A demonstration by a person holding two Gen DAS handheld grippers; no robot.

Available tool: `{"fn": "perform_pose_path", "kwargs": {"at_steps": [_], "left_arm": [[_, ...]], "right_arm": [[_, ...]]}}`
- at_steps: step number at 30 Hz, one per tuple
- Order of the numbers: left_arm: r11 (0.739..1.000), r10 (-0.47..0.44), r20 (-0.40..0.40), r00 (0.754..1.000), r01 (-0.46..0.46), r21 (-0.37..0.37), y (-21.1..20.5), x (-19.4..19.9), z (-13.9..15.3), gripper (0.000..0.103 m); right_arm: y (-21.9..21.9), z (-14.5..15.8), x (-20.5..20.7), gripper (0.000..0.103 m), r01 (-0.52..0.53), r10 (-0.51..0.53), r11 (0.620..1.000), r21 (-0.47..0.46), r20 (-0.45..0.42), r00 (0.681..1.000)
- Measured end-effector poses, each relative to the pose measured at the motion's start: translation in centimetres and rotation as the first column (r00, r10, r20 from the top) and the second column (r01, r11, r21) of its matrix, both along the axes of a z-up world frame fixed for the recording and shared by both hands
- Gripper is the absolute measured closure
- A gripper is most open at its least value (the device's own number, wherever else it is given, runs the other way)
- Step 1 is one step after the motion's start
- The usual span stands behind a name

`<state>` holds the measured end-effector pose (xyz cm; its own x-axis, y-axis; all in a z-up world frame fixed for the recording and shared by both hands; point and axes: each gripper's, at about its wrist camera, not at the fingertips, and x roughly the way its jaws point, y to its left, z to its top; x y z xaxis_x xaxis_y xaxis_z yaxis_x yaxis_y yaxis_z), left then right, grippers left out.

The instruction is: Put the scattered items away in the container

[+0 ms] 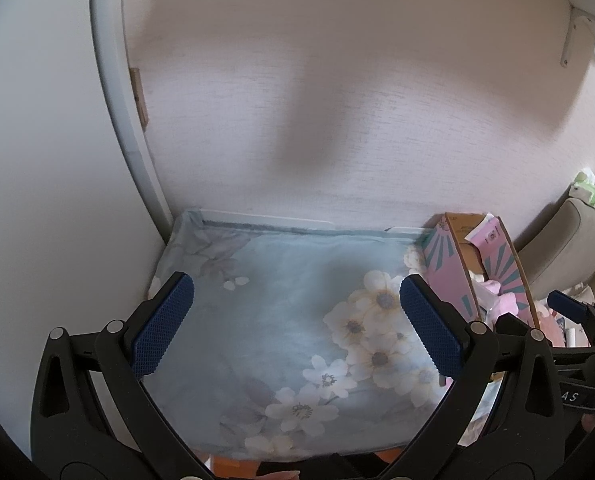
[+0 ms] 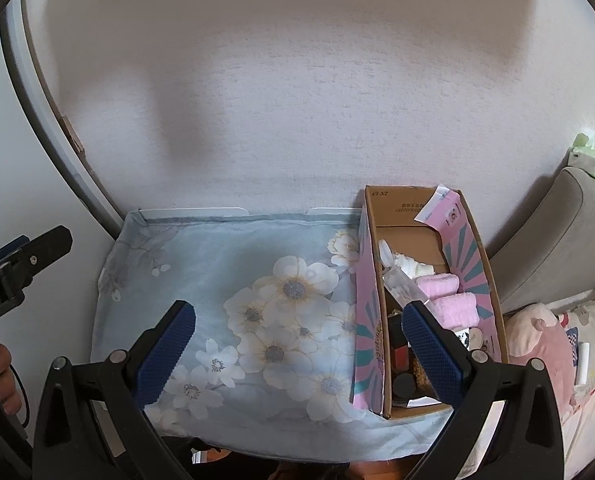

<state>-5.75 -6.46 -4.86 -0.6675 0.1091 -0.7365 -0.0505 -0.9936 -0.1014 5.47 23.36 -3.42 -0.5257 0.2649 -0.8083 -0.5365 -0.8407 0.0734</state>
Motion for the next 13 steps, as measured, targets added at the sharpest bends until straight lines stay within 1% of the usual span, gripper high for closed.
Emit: {"fn": "perform_pose_path", "kwargs": {"at_steps": [6,11,13], "left_arm": [[1.0,0.005,-0.008,1.0,-0.005,-0.002,-0.12,0.32,0.01,0.0],[1.0,0.006,-0.035,0.999,-0.006,0.002,-0.18,0.82,0.23,0.0],[1.0,0.002,-0.032,0.999,-0.002,-0.002,-0.12,0.77,0.23,0.0]], "right_arm": [[-0.05,0.04,-0.06,0.001,-0.002,0.002,1.0,0.0,0.001,1.0],[-0.04,0.07,-0.05,0.001,-0.001,0.001,1.0,-0.001,0.002,1.0],[-0.17,0.09,-0.02,0.001,0.003,-0.003,1.0,-0.001,0.003,1.0]]}}
